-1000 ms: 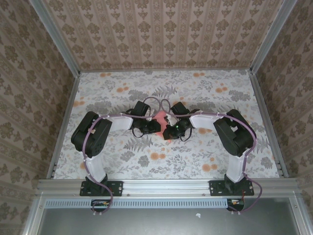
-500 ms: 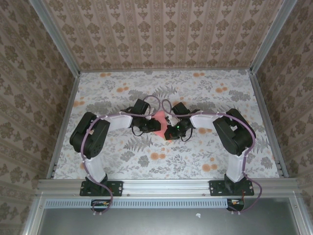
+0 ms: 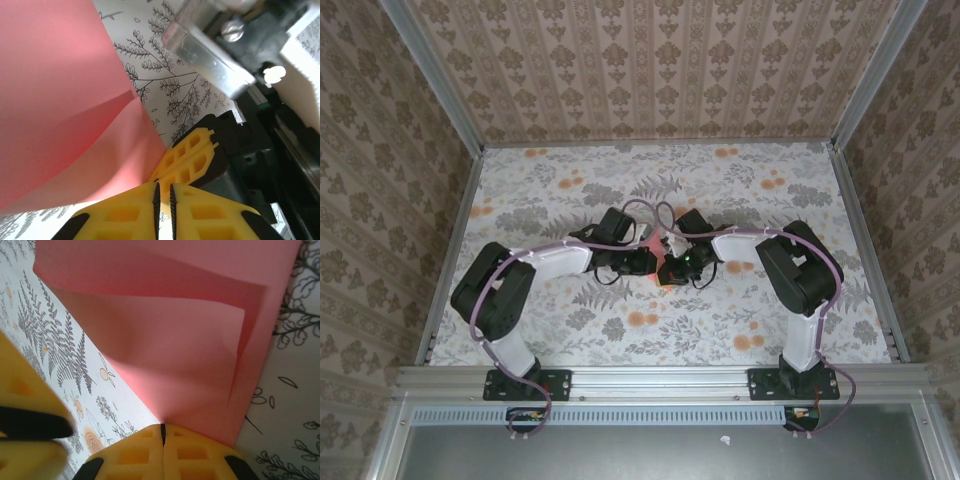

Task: Fold a paper plane with a square sheet of paper (fold left side to right side)
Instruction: Third fold the triangle at the center of the table.

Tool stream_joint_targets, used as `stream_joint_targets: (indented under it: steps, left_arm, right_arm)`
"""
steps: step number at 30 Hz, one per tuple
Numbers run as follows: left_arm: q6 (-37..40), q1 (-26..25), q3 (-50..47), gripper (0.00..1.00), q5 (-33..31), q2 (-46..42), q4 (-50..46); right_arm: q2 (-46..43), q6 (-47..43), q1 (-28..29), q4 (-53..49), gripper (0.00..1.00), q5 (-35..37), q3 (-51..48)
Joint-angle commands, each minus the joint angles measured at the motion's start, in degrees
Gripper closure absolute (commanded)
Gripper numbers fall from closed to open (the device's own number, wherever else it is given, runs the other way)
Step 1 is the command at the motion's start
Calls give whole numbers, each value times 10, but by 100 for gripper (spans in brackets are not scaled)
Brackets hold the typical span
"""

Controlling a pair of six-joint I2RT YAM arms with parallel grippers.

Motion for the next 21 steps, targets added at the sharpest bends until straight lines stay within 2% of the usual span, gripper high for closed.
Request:
stream_joint_targets:
  steps: [1, 14, 21]
  left_arm:
    - [0, 3, -9, 86, 4, 17, 30]
    - [-3, 5, -32, 95, 5, 49, 55]
    - [-7, 10, -59, 97, -2, 58, 102]
  right_arm:
    - [27, 9, -4, -30, 100, 37, -19]
    - [30, 2, -4, -45, 100, 44, -11]
    - [33, -4, -4, -59, 100, 48, -4]
